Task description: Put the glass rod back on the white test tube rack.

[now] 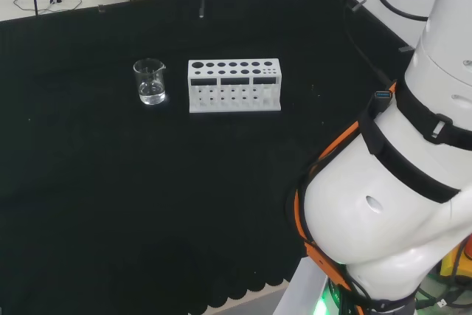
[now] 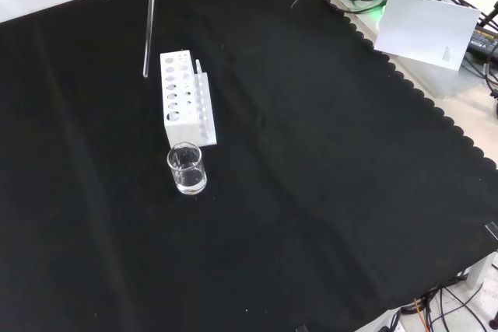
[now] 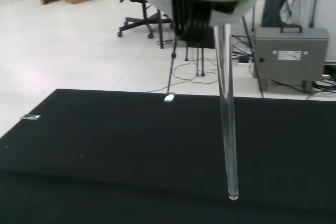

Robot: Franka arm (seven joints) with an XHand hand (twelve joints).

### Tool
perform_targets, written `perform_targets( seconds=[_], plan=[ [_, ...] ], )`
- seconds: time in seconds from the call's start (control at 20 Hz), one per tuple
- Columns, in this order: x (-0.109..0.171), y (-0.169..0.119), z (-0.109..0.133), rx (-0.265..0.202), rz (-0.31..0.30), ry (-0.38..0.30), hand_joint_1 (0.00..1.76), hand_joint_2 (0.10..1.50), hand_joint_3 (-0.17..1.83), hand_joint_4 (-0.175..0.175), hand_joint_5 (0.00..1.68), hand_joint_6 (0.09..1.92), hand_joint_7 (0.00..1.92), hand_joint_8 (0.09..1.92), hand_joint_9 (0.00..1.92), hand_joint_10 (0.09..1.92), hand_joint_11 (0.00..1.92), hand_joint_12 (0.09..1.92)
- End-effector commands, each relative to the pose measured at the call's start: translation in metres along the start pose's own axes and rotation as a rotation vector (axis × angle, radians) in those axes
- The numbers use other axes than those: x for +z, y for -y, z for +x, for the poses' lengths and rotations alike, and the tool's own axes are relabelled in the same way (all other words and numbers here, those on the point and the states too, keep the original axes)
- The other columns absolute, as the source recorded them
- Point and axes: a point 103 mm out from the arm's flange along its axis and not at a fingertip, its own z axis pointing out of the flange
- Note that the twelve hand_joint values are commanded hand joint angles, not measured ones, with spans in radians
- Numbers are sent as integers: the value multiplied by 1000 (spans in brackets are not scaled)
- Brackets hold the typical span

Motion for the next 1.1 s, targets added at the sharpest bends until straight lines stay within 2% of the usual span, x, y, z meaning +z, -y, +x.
perform_targets(
  seconds=[0.05,0.35,0.5,0.6,0.9,1.1],
  plan=[
    [-2,8,-20,39,12,-9,1318,697,608,-175,1217,455,1308,872,1764,637,1261,738],
    [3,22,-29,64,25,22,1318,697,608,-175,1217,455,1308,872,1765,638,1262,739],
    [2,29,-32,75,20,23,1318,697,608,-175,1217,455,1308,872,1765,638,1262,739],
    [3,36,-35,89,6,-6,1318,697,608,-175,1217,455,1308,872,1765,638,1262,739],
    [11,51,-35,88,27,17,1318,696,609,-175,1217,454,1308,873,1765,638,1262,739],
    [16,45,-28,83,47,32,1318,696,610,-175,1218,453,1307,874,1766,638,1262,739]
  ],
)
